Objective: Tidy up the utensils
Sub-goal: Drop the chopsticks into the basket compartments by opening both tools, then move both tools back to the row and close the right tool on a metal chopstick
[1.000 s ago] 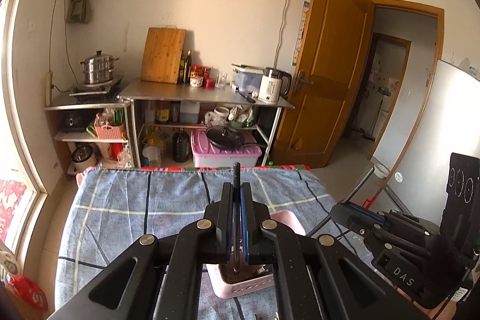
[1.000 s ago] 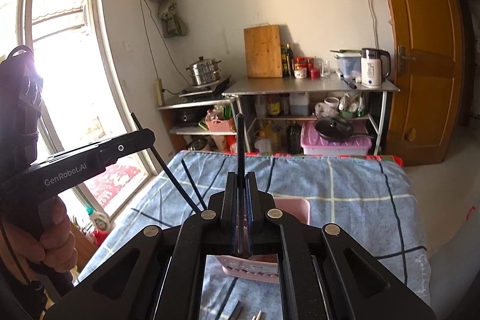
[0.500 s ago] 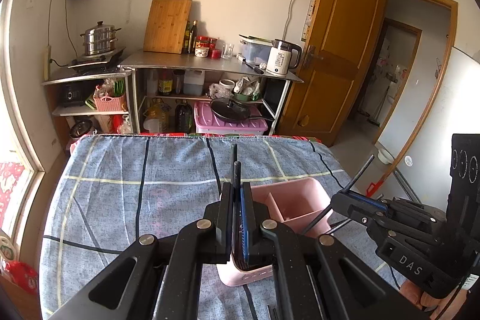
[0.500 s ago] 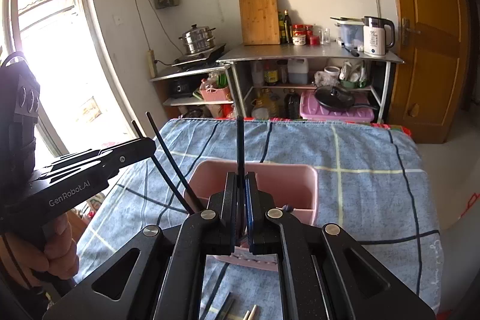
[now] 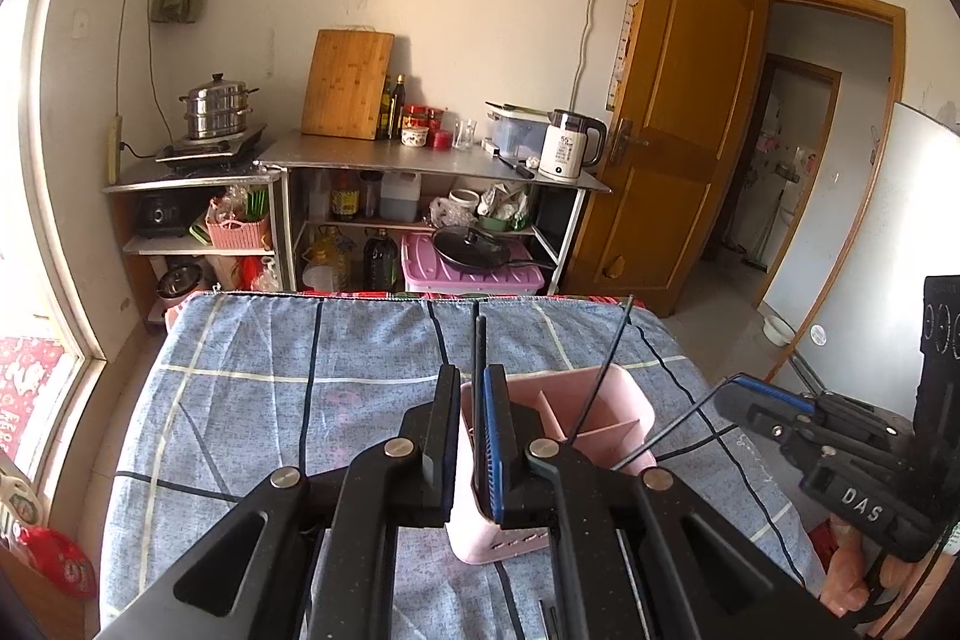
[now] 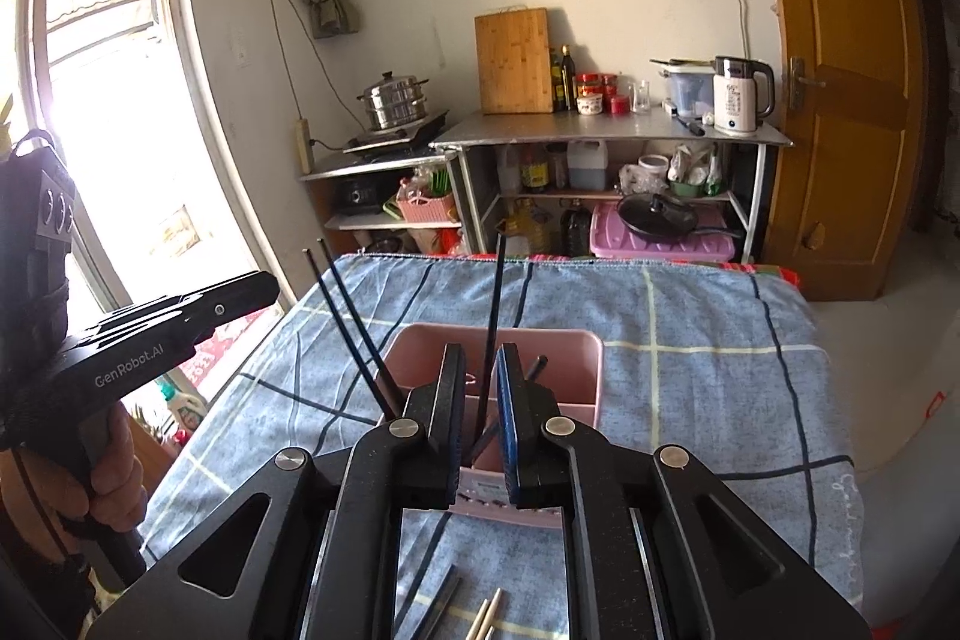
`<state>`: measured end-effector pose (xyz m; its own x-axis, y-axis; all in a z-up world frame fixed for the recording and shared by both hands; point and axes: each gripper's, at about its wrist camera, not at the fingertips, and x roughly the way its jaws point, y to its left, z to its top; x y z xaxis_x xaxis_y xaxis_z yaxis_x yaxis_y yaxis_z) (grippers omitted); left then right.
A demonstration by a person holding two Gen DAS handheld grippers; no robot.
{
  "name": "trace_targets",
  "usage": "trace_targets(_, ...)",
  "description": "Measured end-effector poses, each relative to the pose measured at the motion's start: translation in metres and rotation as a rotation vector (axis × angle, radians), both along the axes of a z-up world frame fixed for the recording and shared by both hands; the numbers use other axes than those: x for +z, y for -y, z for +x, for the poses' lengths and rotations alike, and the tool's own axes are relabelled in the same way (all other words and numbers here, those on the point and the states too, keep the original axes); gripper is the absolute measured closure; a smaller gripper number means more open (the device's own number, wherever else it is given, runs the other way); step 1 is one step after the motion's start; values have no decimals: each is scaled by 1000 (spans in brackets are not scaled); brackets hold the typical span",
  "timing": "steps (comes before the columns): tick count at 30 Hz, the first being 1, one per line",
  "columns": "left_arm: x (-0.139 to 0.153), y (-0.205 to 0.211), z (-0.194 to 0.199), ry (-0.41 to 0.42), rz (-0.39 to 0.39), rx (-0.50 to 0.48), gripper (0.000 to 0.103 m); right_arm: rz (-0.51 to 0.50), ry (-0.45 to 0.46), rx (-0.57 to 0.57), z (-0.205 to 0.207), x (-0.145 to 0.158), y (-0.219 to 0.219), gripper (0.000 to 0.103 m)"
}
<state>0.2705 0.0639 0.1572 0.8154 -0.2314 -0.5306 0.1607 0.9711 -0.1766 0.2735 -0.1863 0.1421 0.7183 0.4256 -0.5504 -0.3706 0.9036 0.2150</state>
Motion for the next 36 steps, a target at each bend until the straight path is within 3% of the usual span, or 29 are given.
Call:
trace_targets(7,-5,5,-49,25,8,3,96,30,25,-16,-42,2,16,92)
trace_targets(22,-54,29,-155,3,6,-60,96,45,-59,-42,-121,-47,41,92)
trace_targets(28,-75,33,-174,-33,8,-74,96,52,-97,-32,-139,-65,40,92)
trace_targets(36,-100,30,-168,-97,-2,-73,96,61,-137,-16,-141,-83,35,92)
